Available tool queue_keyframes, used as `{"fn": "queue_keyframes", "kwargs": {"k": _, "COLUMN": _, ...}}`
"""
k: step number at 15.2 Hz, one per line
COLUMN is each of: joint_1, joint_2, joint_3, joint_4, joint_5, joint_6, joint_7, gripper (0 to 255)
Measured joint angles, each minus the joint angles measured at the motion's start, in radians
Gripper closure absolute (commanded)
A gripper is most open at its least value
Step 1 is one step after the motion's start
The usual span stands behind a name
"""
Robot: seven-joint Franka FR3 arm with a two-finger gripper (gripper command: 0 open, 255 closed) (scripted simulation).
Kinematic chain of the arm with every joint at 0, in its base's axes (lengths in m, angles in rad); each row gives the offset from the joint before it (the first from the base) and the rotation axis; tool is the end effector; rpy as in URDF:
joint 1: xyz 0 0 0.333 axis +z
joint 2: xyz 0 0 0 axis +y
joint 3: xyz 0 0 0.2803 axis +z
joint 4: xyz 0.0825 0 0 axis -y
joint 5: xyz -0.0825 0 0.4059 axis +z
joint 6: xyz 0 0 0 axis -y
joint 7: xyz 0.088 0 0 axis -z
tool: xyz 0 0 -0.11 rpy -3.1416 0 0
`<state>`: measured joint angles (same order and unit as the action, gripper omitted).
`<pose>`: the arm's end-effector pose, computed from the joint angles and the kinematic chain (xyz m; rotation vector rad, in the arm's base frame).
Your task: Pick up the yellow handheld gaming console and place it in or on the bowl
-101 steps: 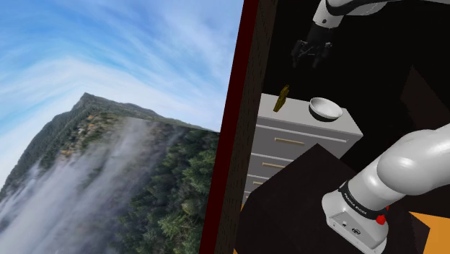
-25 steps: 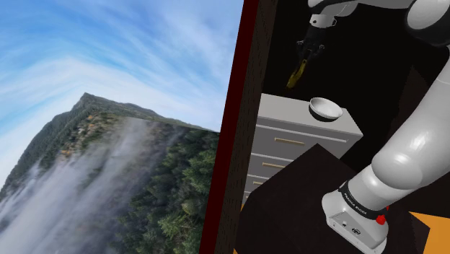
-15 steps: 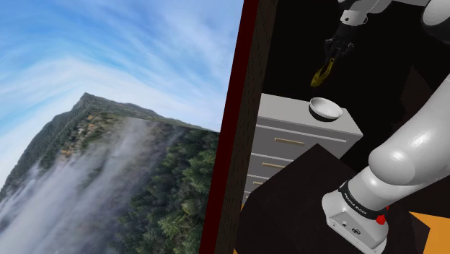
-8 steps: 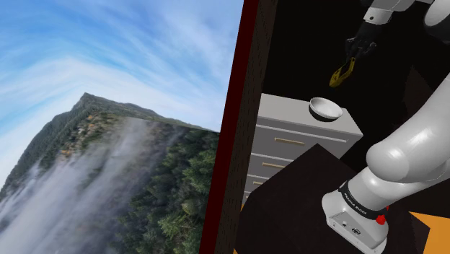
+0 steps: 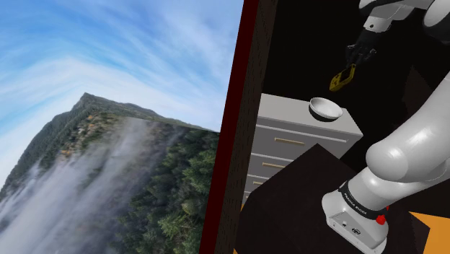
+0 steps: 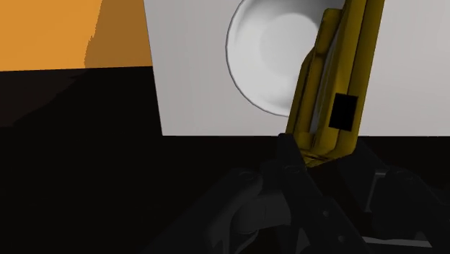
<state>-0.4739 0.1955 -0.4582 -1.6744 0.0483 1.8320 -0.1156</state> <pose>0.3902 -0.4938 0.4497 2.8558 -1.2456 -0.0544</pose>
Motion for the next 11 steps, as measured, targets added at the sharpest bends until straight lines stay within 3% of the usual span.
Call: {"fn": "queue_keyframes", "kwargs": {"k": 11, "joint_1": 0.001, "joint_2": 0.028, "joint_3": 0.006, "joint_4": -0.118, "joint_5": 0.014, "joint_6": 0.142, "joint_7": -0.004, "gripper": 255}}
